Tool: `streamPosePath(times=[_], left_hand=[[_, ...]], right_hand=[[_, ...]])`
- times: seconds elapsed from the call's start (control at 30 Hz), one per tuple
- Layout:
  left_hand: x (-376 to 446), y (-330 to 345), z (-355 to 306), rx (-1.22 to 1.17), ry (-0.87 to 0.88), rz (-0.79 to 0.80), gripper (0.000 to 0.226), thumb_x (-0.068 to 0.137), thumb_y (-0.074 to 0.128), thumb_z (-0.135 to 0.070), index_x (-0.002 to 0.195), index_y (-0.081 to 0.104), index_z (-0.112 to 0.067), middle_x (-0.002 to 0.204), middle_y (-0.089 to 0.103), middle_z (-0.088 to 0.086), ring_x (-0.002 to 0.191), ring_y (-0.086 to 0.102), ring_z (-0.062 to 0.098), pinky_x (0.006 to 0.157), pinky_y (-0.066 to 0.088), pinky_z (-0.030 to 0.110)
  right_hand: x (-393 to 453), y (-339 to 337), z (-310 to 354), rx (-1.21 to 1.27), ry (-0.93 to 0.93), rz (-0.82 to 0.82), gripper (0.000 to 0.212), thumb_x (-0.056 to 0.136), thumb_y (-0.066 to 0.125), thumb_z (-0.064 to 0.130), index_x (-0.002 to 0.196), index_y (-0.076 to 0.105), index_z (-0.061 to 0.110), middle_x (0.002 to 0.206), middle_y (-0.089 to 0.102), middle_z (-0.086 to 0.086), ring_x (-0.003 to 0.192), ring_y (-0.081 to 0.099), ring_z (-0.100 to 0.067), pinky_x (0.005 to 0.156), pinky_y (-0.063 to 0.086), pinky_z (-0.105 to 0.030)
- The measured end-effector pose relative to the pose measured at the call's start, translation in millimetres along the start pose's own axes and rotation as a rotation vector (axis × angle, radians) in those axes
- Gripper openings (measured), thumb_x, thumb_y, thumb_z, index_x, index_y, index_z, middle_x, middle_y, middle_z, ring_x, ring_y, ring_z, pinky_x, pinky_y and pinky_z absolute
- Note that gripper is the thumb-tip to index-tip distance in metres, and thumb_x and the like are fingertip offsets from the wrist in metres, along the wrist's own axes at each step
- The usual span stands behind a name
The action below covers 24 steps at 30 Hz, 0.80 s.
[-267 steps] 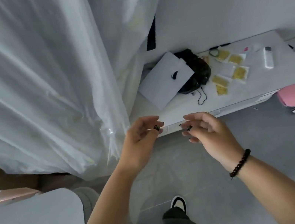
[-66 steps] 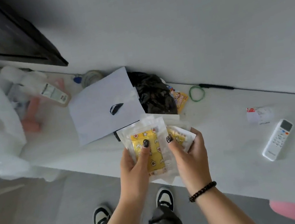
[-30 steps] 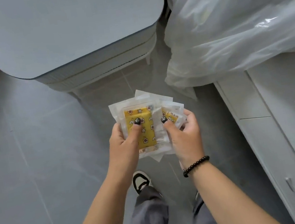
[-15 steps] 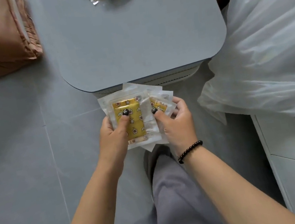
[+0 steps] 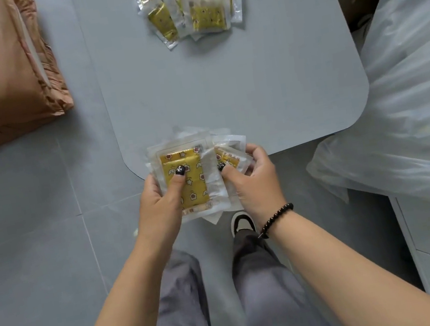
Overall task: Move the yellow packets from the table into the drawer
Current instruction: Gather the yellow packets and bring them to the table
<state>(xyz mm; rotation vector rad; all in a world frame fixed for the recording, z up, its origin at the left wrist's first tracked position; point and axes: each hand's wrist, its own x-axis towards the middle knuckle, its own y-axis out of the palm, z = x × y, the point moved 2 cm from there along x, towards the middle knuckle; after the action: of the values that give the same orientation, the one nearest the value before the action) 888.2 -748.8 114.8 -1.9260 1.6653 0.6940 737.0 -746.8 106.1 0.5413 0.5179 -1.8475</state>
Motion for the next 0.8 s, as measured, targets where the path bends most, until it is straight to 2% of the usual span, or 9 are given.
streamPosePath(times=[0.1, 0.2, 0.33, 0.43, 0.5, 0.57, 0.63, 0.73, 0.8], left_hand=[[30, -29, -11, 0.042, 0.001, 0.065, 0.012, 0.096, 0.053, -0.017, 0.106, 0.057, -0.023, 0.1, 0.069, -0.008, 0.081, 0.069, 0.0, 0.062, 0.055, 0.017], [59, -64, -23, 0.1, -0.012, 0.14, 0.012, 0.095, 0.053, -0.016, 0.104, 0.057, -0.024, 0.1, 0.07, -0.008, 0.086, 0.069, 0.004, 0.065, 0.055, 0.018], [93, -111, -48, 0.176, -0.021, 0.239, 0.019, 0.094, 0.055, -0.012, 0.111, 0.056, -0.021, 0.106, 0.069, -0.004, 0.096, 0.068, 0.011, 0.076, 0.057, 0.025], [112, -143, -73, 0.239, -0.017, 0.299, 0.025, 0.094, 0.056, -0.012, 0.117, 0.055, -0.018, 0.109, 0.07, -0.002, 0.098, 0.067, 0.013, 0.081, 0.056, 0.028], [126, -161, -91, 0.268, -0.005, 0.318, 0.025, 0.095, 0.054, -0.013, 0.12, 0.053, -0.016, 0.109, 0.069, -0.002, 0.098, 0.067, 0.012, 0.075, 0.056, 0.022], [140, -176, -108, 0.286, -0.003, 0.338, 0.024, 0.097, 0.051, -0.015, 0.12, 0.053, -0.015, 0.108, 0.069, -0.002, 0.096, 0.068, 0.011, 0.067, 0.055, 0.018], [154, -186, -121, 0.316, -0.014, 0.358, 0.023, 0.098, 0.048, -0.018, 0.12, 0.054, -0.016, 0.108, 0.068, -0.004, 0.095, 0.067, 0.01, 0.067, 0.054, 0.02], [176, -194, -138, 0.367, -0.022, 0.38, 0.023, 0.1, 0.045, -0.024, 0.12, 0.054, -0.017, 0.108, 0.067, -0.003, 0.093, 0.067, 0.008, 0.066, 0.051, 0.019], [191, -193, -149, 0.369, -0.037, 0.395, 0.024, 0.101, 0.04, -0.028, 0.118, 0.055, -0.018, 0.105, 0.067, -0.005, 0.083, 0.066, -0.002, 0.057, 0.048, 0.011]], right_hand=[[10, 35, 6, -0.019, -0.001, -0.037, 0.033, 0.081, 0.065, -0.003, 0.109, 0.054, 0.01, 0.09, 0.066, 0.004, 0.069, 0.062, 0.004, 0.066, 0.052, -0.016], [15, 76, 10, -0.053, 0.009, -0.087, 0.033, 0.08, 0.065, -0.004, 0.107, 0.053, 0.012, 0.094, 0.065, 0.004, 0.074, 0.063, 0.0, 0.071, 0.054, -0.018], [18, 132, 19, -0.121, -0.002, -0.146, 0.034, 0.081, 0.064, 0.0, 0.11, 0.053, 0.012, 0.103, 0.063, 0.001, 0.087, 0.063, -0.009, 0.076, 0.053, -0.019], [19, 171, 28, -0.139, 0.029, -0.2, 0.036, 0.08, 0.066, 0.004, 0.113, 0.053, 0.013, 0.107, 0.063, -0.001, 0.095, 0.064, -0.018, 0.082, 0.055, -0.03], [22, 196, 35, -0.125, 0.038, -0.216, 0.036, 0.079, 0.068, 0.006, 0.111, 0.053, 0.014, 0.109, 0.064, -0.003, 0.096, 0.064, -0.02, 0.085, 0.055, -0.033], [25, 216, 43, -0.114, 0.043, -0.222, 0.035, 0.08, 0.068, 0.006, 0.11, 0.051, 0.016, 0.107, 0.063, -0.002, 0.093, 0.064, -0.018, 0.082, 0.054, -0.027], [29, 232, 49, -0.111, 0.052, -0.234, 0.036, 0.081, 0.069, 0.007, 0.111, 0.051, 0.015, 0.108, 0.063, -0.002, 0.092, 0.063, -0.016, 0.08, 0.051, -0.023], [39, 250, 53, -0.083, 0.087, -0.261, 0.034, 0.081, 0.068, 0.006, 0.109, 0.052, 0.015, 0.11, 0.063, -0.004, 0.097, 0.062, -0.018, 0.084, 0.051, -0.027], [50, 258, 57, -0.059, 0.106, -0.278, 0.033, 0.081, 0.067, 0.005, 0.108, 0.052, 0.015, 0.11, 0.064, -0.004, 0.1, 0.063, -0.02, 0.088, 0.052, -0.032]])
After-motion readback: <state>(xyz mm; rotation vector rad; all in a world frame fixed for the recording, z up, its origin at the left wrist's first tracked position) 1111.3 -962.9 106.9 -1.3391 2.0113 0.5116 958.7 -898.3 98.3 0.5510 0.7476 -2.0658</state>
